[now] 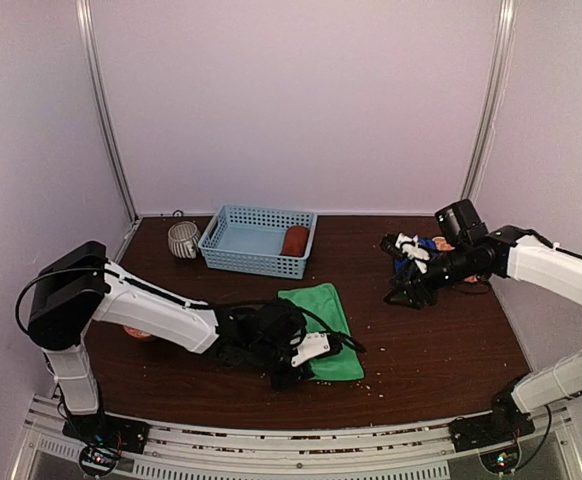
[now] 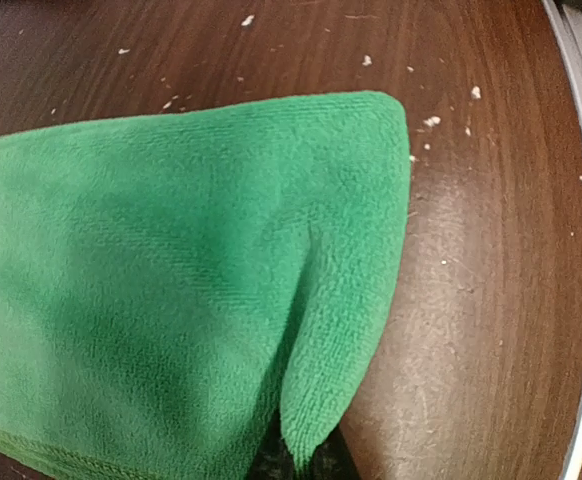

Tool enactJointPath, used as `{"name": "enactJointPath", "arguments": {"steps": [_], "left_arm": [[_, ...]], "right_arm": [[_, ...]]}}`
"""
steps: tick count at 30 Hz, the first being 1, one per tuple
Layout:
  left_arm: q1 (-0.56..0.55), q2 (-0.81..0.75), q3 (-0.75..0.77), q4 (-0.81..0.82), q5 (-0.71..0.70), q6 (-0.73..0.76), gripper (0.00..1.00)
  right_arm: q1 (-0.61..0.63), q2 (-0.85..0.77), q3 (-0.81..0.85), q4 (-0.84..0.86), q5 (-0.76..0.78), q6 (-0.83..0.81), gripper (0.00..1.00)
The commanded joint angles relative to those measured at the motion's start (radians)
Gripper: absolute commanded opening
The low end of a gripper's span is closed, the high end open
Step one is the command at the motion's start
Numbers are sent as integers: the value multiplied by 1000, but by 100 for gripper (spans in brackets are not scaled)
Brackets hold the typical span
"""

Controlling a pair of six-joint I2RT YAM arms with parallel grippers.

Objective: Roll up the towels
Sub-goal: Roll the towel at the center of the board.

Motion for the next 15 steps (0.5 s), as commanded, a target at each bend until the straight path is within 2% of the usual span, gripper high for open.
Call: {"name": "enactJointPath", "arguments": {"steps": [1,8,12,15], "left_arm": [[118,-28,-42,135,360,-133,0],[207,63,1,162,634,-273,0],[236,96,9,183,713,-335,0],[238,111,13,185,734,-358,0]], "right_arm": [[163,20,-76,-34,0,-149,48],[365,70,-124,8,103,-231,51],[466,112,-160,116,192,-210,61],[525,160,-159,188,221,-183,62]]}}
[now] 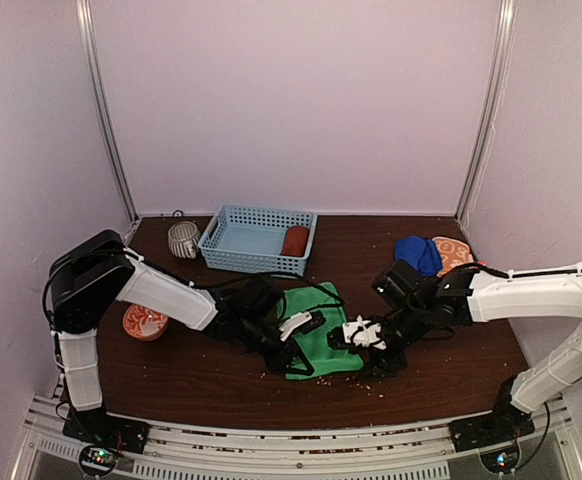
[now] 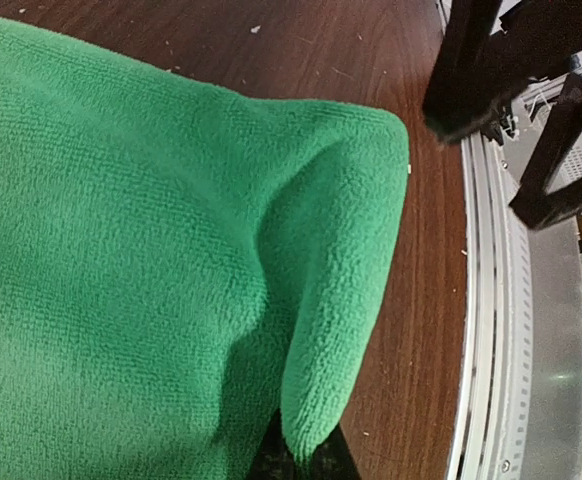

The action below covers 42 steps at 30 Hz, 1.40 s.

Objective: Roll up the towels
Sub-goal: Roll the towel at the center of the board.

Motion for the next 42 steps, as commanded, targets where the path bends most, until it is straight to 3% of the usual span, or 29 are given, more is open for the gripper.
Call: {"name": "enactJointPath", "arguments": {"steps": [1,9,21,26,42], "left_arm": [[9,26,31,53,121,-76,0],[22,60,24,85,168,-124,0],[30,71,10,75,169,-116,0],[34,66,4,76,170,-122,0],[44,43,-6,60,214,-189,0]], "right_arm": [[79,58,-11,140,101,16,62],[198,129,-36,298,292,50,62],[192,164,-49,309,335,57,61],[164,190,-28,256,268,60,41],[6,270,86,45,-54,39,9]]}}
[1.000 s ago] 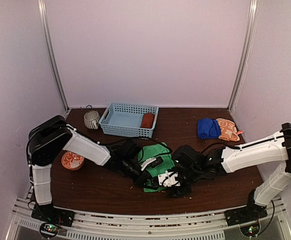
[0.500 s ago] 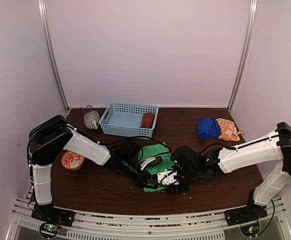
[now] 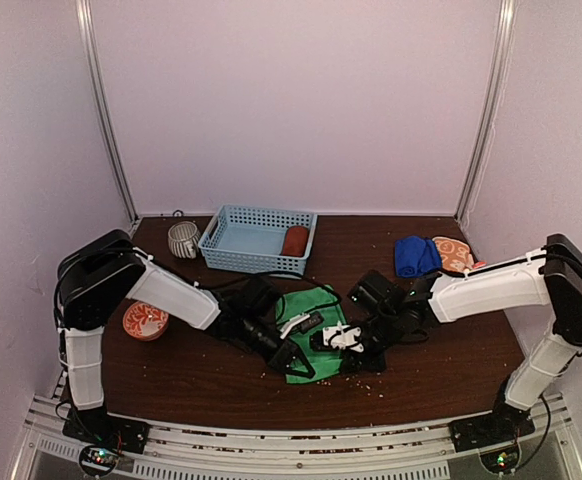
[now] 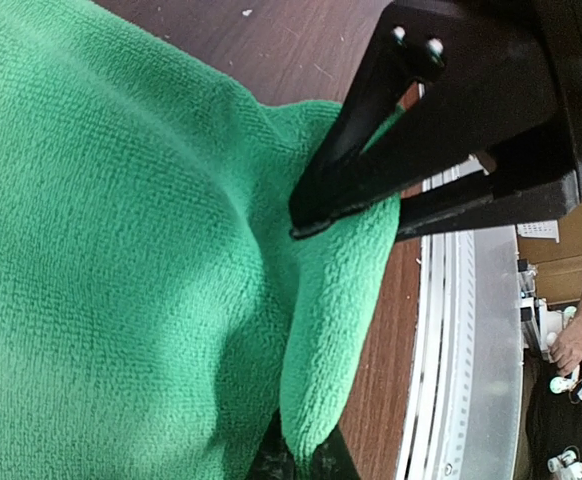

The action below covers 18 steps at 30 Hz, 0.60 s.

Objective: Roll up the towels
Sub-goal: Roll the towel at the center of the board.

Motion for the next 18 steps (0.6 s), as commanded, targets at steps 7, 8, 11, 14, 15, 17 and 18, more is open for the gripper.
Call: {"name": "enactJointPath", "arguments": {"steps": [7,8,11,14,15,17,18], "left_arm": [[46,4,-8,-80,40,-35,0],[55,6,-12,-81,49,-45,0],[78,14,-9,-63,113,-71,0],[93,35,20,-97,129,-69,0],[99,50,31,-114,131,-66,0],[108,71,43,-141,120,-58,0],[115,83,45,-148,110,-58,0]], "right_arm": [[-105,147,126,-266,-294,-56,3],[-128,173,147,-297,-315,-64,2],[-178,261,215,-391,-367,-73,1],[-228,365,294,-485,-443,-77,1],[-240,399,321,-531,-471,-84,0],[-256,473,370,-591,-493,-99,0],[-260,505,391,-622,-502,-107,0]]}}
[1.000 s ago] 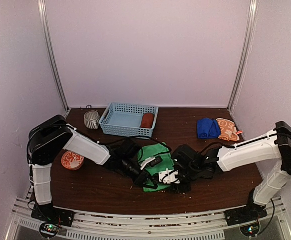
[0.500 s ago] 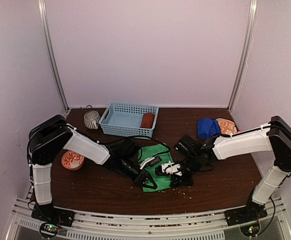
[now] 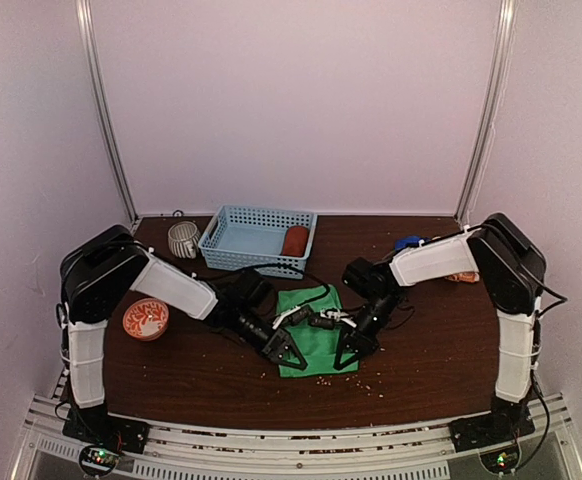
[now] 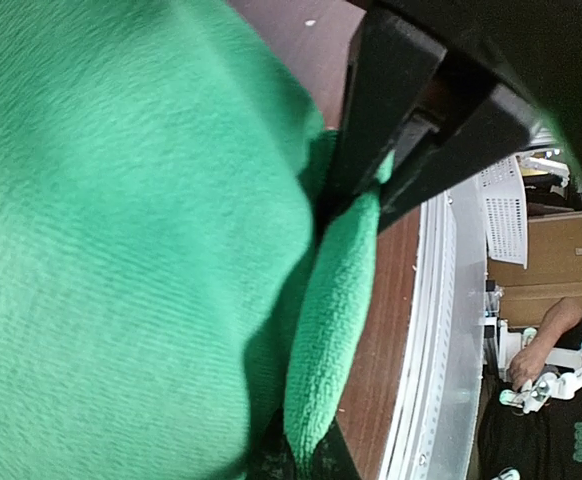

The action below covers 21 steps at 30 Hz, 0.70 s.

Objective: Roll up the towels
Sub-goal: Roll the towel at the center of the board.

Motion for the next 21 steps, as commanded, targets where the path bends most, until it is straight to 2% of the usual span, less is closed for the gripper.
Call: {"name": "enactJointPath", "arguments": {"steps": [1,5,9,15,19,21], "left_arm": [[43,69,18,-84,16,-5,0],[61,89,13,-116,-39,11,0],[63,35,7,-136,-92,49,2],[56,-204,-58,-158,-307,150,29],[27,-389,-101,-179,-510,258,36],[-36,-455,-96,-189,-605,337,37]], "right_arm": [[-42,152,66,-251,-33,-38,0],[-44,250,125,-327,-42,-35,0],[-44,280,138,-298,-1,30,0],[-44,296,163,-277,50,124,0],[-44,309,198,-320,35,120,0],[-44,315,211,-333,28,118,0]]}}
